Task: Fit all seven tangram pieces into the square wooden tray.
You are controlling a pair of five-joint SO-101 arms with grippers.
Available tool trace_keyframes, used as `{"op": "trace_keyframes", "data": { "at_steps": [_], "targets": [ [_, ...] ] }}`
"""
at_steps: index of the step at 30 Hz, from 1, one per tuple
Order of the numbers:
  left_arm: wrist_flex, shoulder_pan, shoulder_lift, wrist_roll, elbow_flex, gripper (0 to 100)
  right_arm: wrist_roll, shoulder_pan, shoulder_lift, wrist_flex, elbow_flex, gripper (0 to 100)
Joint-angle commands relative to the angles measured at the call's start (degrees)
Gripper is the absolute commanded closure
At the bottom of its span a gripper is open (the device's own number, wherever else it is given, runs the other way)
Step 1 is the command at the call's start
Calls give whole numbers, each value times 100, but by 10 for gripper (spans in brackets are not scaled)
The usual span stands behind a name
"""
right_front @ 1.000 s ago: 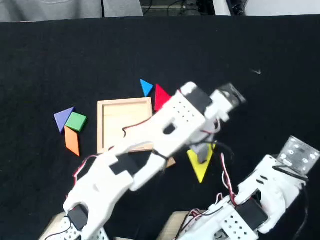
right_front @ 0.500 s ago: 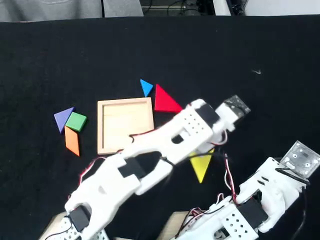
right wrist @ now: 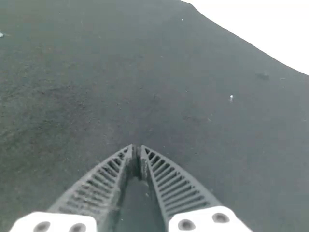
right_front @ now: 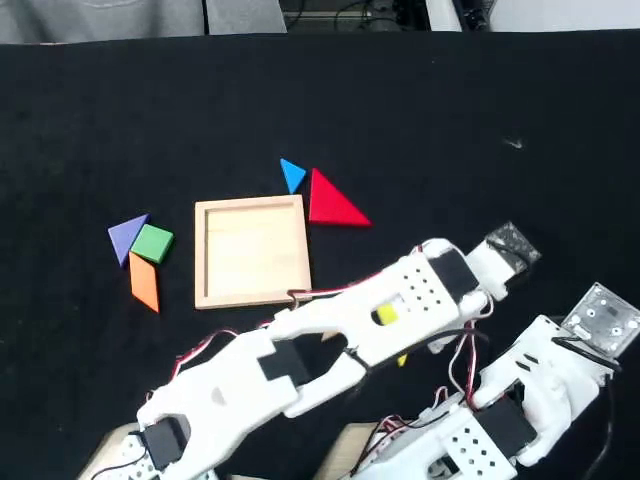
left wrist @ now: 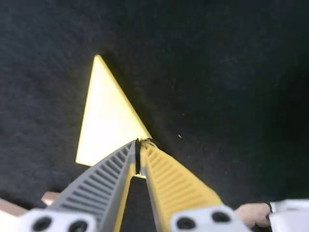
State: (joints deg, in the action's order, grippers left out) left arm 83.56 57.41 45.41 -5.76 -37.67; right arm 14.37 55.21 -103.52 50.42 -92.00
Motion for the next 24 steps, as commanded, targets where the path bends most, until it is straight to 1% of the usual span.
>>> {"op": "trace_keyframes", "data": {
  "at_steps": [1,4,10,15,21,24],
  "targets": [
    [-211,207,114,-70,-312,967,-44,70,-549,-132,4,987],
    [-343,171,334,-70,-286,967,-44,70,-549,-132,4,987],
    [-299,110,659,-70,-479,968,-44,26,-549,-132,-4,987],
    [-44,-488,677,-53,-593,967,-44,18,-549,-132,-4,987],
    [510,-1305,677,-18,-541,967,-44,18,-549,-132,-4,987],
    [765,-1604,677,264,-567,970,-44,18,-549,-132,-4,987]
  ]
}}
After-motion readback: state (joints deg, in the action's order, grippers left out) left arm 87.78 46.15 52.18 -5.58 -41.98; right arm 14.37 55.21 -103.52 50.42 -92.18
